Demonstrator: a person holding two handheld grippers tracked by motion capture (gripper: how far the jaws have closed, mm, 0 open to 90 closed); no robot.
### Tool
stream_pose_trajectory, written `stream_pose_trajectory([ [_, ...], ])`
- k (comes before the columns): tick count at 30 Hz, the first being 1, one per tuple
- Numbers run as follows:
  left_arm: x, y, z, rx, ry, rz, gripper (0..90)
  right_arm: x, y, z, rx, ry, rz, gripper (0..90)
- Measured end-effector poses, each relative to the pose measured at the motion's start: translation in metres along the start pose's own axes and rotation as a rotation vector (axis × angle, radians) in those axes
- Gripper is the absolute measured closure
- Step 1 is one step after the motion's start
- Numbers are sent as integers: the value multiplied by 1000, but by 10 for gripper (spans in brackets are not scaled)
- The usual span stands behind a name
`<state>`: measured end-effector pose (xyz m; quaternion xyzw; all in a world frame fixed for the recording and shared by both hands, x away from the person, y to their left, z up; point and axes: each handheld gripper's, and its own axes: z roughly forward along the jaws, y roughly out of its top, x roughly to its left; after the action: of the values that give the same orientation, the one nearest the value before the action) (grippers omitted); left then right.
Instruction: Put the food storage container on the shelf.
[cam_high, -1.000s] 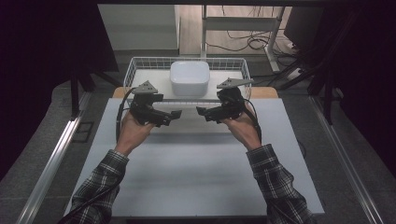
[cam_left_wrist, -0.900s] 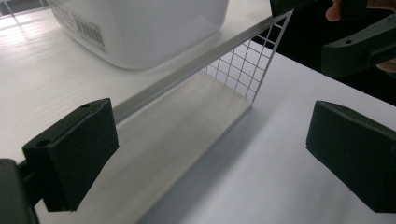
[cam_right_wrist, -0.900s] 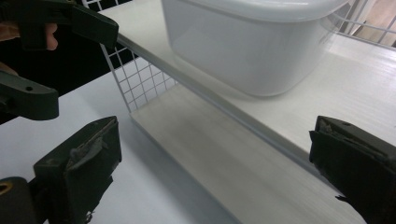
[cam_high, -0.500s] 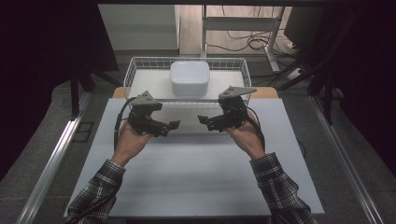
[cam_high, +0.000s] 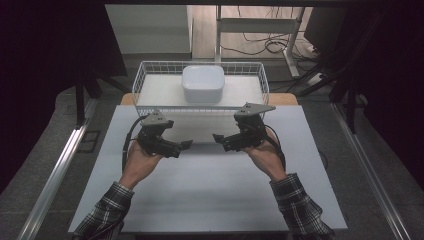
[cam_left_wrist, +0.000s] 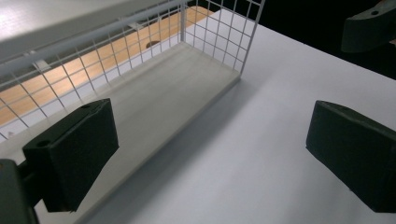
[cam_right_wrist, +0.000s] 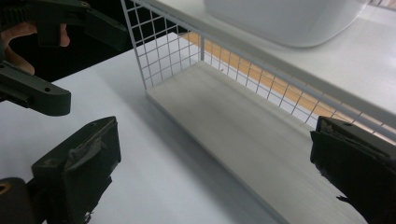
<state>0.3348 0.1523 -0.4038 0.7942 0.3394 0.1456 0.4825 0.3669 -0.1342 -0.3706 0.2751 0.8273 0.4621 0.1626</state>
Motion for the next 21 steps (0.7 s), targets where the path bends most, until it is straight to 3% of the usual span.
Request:
stream_pose_trajectory([
  [5, -4, -10, 0, -2, -19, -10, 19, 3, -10, 2, 10, -4, -6, 10],
  [21, -15, -45, 6, 19, -14, -8, 20, 12, -41, 7, 14, 12, 6, 6],
])
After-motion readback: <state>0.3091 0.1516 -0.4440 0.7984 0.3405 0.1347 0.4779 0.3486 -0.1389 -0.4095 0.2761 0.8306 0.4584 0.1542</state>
